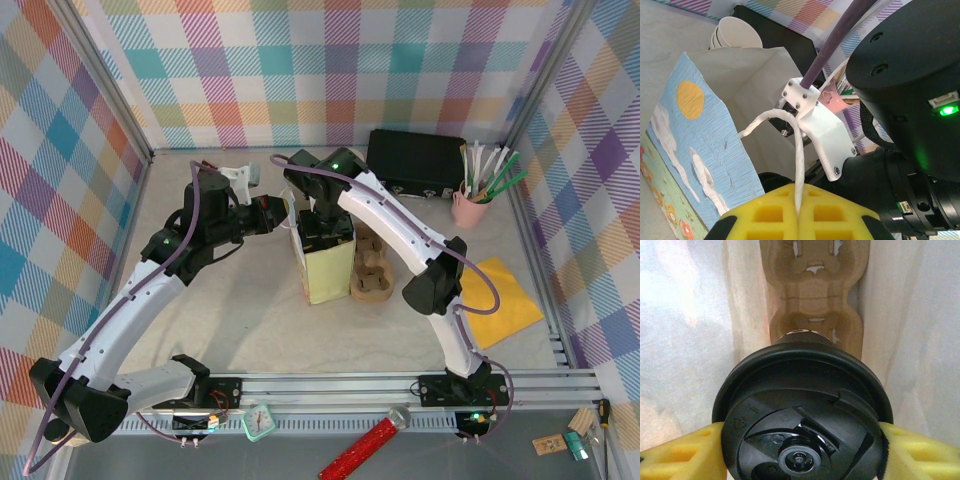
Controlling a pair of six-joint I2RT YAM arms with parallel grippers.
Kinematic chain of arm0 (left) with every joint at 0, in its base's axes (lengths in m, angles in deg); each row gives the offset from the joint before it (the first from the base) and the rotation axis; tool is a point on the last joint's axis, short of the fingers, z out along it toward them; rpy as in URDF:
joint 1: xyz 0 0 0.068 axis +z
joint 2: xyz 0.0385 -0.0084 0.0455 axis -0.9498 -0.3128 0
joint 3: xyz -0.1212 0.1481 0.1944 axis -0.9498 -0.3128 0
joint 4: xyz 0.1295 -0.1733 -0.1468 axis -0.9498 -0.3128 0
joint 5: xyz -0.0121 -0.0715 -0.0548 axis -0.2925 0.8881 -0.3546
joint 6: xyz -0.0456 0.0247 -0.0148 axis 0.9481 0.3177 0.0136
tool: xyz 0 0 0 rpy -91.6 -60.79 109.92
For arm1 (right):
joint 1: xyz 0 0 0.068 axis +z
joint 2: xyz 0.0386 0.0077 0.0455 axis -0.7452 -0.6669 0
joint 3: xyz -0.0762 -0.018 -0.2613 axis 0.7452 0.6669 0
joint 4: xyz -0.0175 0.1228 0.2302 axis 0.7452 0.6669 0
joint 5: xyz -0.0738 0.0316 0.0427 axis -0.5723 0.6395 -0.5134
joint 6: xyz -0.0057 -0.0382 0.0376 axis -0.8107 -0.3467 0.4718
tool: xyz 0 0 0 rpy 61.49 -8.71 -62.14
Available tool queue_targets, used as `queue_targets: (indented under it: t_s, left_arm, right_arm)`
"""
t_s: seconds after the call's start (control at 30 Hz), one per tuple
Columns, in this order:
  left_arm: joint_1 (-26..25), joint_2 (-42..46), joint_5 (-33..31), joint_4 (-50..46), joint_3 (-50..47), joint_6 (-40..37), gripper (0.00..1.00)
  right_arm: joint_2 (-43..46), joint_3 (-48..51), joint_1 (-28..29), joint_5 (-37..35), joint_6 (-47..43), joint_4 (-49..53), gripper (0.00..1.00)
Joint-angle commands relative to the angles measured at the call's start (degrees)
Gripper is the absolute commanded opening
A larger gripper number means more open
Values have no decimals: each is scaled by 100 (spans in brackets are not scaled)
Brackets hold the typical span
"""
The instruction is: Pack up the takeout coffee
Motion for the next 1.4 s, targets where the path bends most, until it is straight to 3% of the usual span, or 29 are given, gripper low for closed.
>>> queue_targets:
  t_s: [0.0, 1.37]
  left_arm:
    - [-77, 138, -19, 60, -33, 23, 0]
    - [-78, 62, -45, 42, 2, 40, 0]
  right_arm:
    - [-70, 48, -35, 49, -68, 984, 64]
    - [308, 1097, -169, 234, -10, 242, 64]
